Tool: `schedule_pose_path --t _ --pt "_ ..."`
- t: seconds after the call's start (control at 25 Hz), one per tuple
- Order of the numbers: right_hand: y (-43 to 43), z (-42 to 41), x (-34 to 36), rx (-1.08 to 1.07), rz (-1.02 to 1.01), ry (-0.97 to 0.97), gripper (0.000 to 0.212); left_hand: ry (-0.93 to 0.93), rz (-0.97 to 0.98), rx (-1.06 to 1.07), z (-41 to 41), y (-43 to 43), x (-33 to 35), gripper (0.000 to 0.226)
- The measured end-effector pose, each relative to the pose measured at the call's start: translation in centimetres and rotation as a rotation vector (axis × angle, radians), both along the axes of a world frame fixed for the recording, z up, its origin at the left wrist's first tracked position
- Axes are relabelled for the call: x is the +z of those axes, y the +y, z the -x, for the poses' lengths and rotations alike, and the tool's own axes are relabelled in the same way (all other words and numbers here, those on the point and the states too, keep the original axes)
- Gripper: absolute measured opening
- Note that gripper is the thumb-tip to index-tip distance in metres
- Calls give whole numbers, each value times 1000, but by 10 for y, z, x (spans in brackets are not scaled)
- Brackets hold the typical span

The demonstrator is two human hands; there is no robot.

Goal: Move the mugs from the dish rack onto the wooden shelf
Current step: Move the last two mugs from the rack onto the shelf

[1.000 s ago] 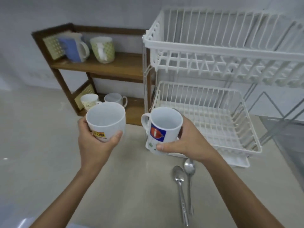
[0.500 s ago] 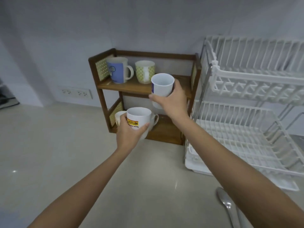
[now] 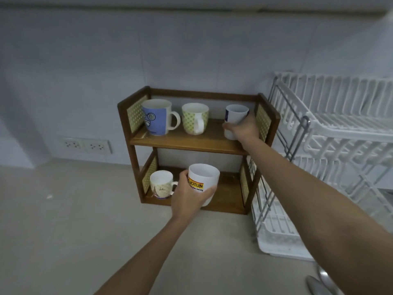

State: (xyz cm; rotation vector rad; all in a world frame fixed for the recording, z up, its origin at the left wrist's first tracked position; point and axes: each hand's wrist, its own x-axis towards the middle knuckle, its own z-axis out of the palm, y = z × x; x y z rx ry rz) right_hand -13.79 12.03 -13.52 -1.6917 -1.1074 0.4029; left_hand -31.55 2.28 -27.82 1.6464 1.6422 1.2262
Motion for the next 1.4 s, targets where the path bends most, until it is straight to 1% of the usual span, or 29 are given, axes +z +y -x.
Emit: schedule_pose_path --t 0.08,0.16,0.24,0.32,0.36,0.44,0.52,0.6,0.64,0.72,0.76,0.8,0.92,1.08,1.24,1.4 --pt "3 0 -2 0 14 -4 78 4 10 -30 1 6 0 95" --pt "-4 4 -4 8 -1 -68 77 3 29 -66 -1 10 -1 98" --pt "-24 11 -14 -8 -101 -176 75 6 47 -88 -4 14 -2 99" --pt "-58 21 -38 -24 -246 -276 72 32 54 -65 -9 19 -2 98" --pt "-79 25 -56 2 -299 -290 68 45 56 -50 -13 22 -2 97" --pt "-125 31 -106 76 -311 -312 58 31 53 -45 -22 28 -3 94" --pt "-171 35 -160 133 -206 -387 51 7 56 -69 -33 33 -4 93" --pt "-200 37 -210 196 -34 -562 50 18 84 -125 -46 38 -8 95" --pt "-211 37 -230 249 89 -636 54 41 99 -160 -53 40 -11 98" --pt "-229 35 -257 361 349 -698 66 101 107 -200 -67 46 -19 105" --pt "-236 32 -270 394 432 -713 72 117 113 -205 -74 48 -23 107" --pt "-240 29 -280 395 468 -732 76 118 121 -198 -81 51 -27 106" --pt "-244 27 -290 340 504 -748 82 91 155 -158 -97 62 -38 100" --pt "-241 28 -290 302 500 -736 82 137 169 -175 -106 69 -55 93" --pt "-240 27 -290 278 496 -704 80 72 139 -145 -111 70 -67 87" --pt "-240 28 -296 262 476 -690 80 16 161 -136 -115 78 -75 89"
